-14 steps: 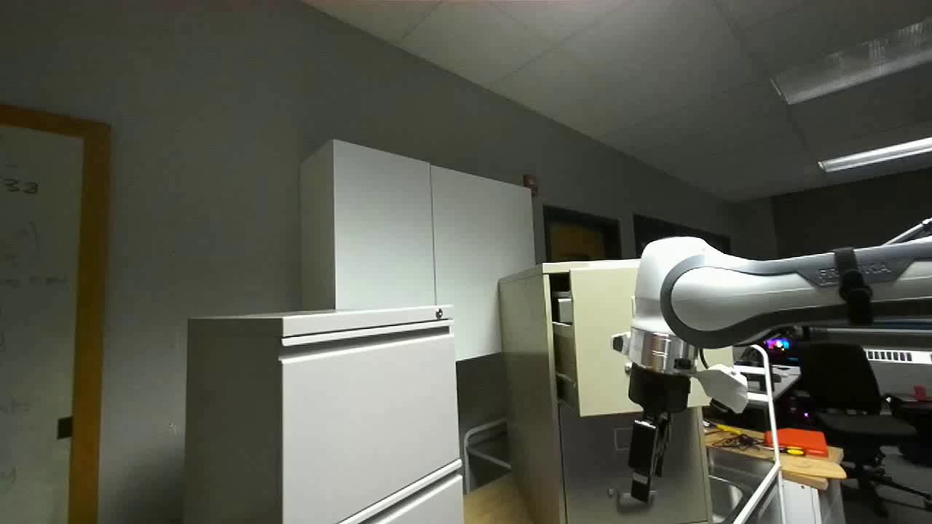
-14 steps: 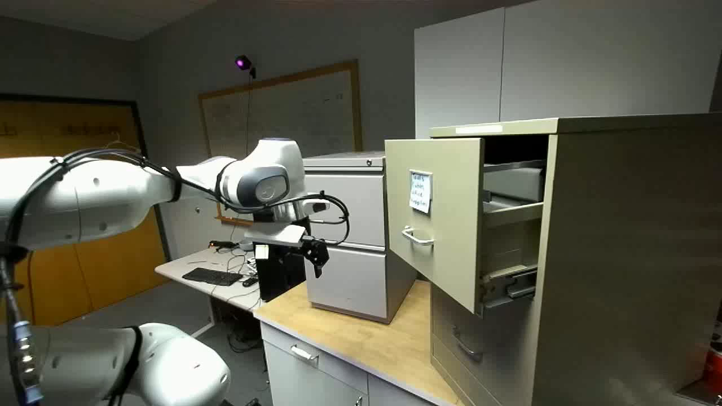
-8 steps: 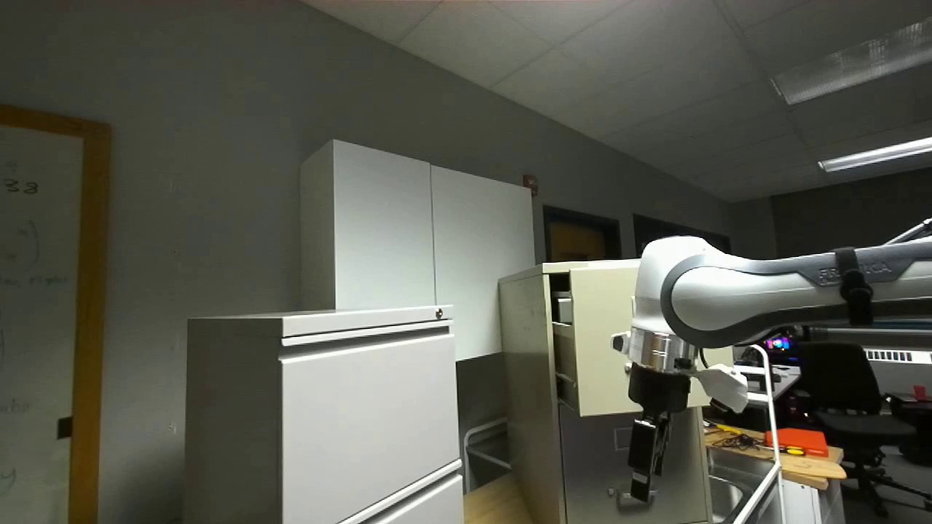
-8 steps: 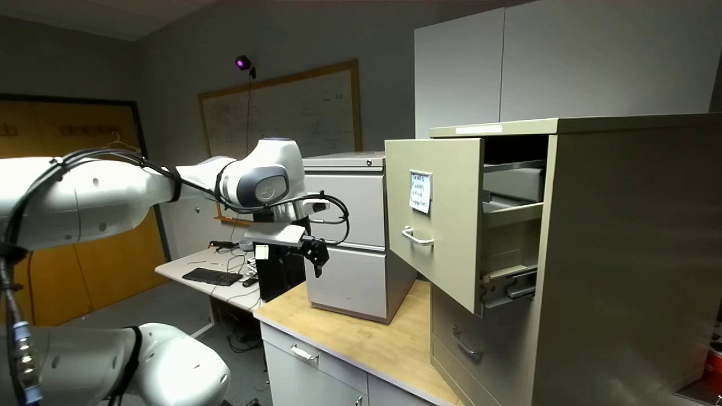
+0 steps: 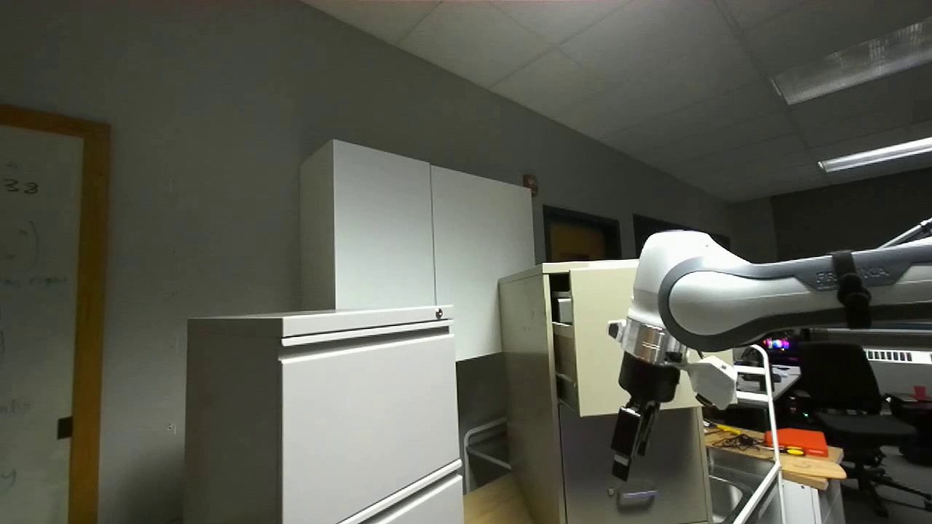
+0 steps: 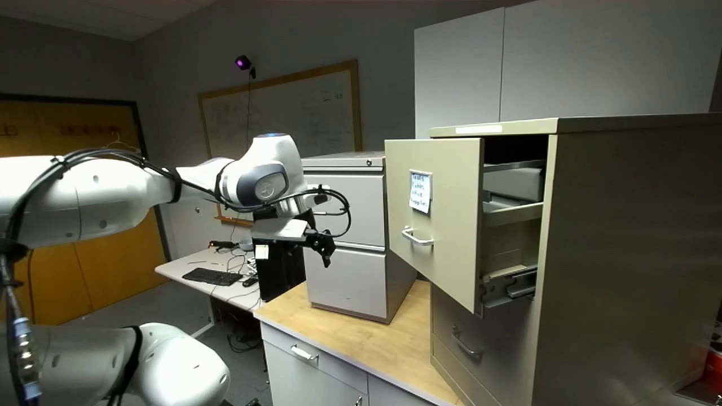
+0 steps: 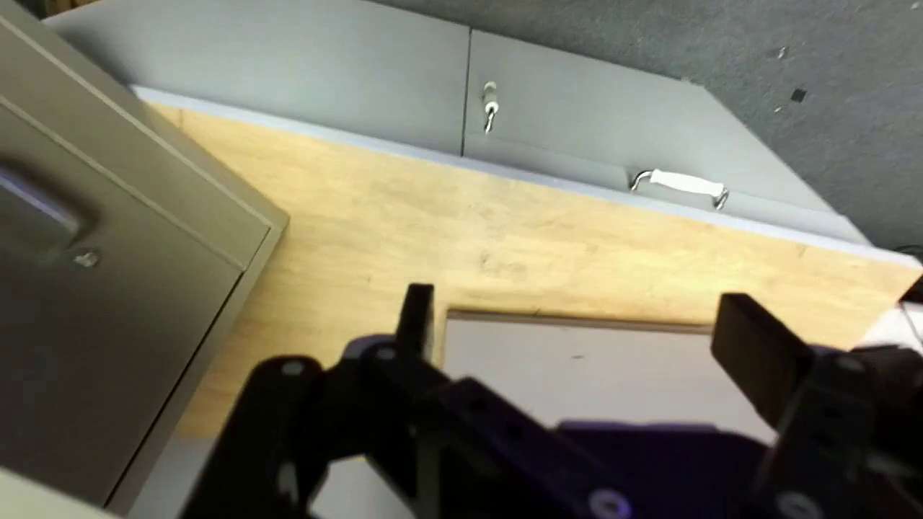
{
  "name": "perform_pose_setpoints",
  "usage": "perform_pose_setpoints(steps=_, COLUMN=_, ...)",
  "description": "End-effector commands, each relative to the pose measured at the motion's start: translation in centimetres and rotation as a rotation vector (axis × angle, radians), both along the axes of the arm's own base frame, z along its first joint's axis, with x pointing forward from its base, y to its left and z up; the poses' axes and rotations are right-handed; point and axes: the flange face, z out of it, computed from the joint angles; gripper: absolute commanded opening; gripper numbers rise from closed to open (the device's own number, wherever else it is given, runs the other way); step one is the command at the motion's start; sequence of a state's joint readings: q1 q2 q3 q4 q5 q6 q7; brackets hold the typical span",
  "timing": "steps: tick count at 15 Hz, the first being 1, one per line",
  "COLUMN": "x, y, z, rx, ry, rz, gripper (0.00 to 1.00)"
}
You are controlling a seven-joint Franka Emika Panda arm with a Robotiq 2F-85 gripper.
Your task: Close the top drawer on the right
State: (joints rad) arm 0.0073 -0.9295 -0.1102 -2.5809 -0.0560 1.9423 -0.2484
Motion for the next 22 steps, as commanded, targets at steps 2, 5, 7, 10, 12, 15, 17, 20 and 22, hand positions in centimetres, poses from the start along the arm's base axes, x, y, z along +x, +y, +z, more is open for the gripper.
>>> perform_pose_setpoints(steps=2, x=1.5, y=0.5, z=4.4, rx=-0.150, ry=-0.203, rz=-0.057, gripper=0.74)
perform_pose_setpoints(steps=5, x=1.7, y=0.4, z=6.9, rx=-0.252, ry=-0.349, rz=-0.081, gripper=0.56)
perform_pose_setpoints(steps=7, x=1.8, y=-0.2, z=8.2, rx=-0.319, ry=-0.439, rz=-0.106, gripper=0.42)
perform_pose_setpoints(steps=10, x=1.7, y=-2.0, z=9.5, rx=-0.413, ry=-0.563, rz=-0.162, gripper=0.18)
perform_pose_setpoints(steps=12, x=1.5, y=-3.3, z=10.3, rx=-0.477, ry=-0.642, rz=-0.198, gripper=0.04)
perform_pose_setpoints(steps=15, x=1.2, y=-5.5, z=11.3, rx=-0.570, ry=-0.753, rz=-0.271, gripper=0.00)
perform_pose_setpoints(steps=17, x=1.1, y=-6.9, z=12.0, rx=-0.626, ry=-0.814, rz=-0.337, gripper=0.00)
perform_pose_setpoints(steps=20, x=1.2, y=-8.5, z=12.6, rx=-0.680, ry=-0.870, rz=-0.439, gripper=0.00)
perform_pose_setpoints(steps=22, x=1.9, y=-9.1, z=12.4, rx=-0.699, ry=-0.873, rz=-0.480, gripper=0.00)
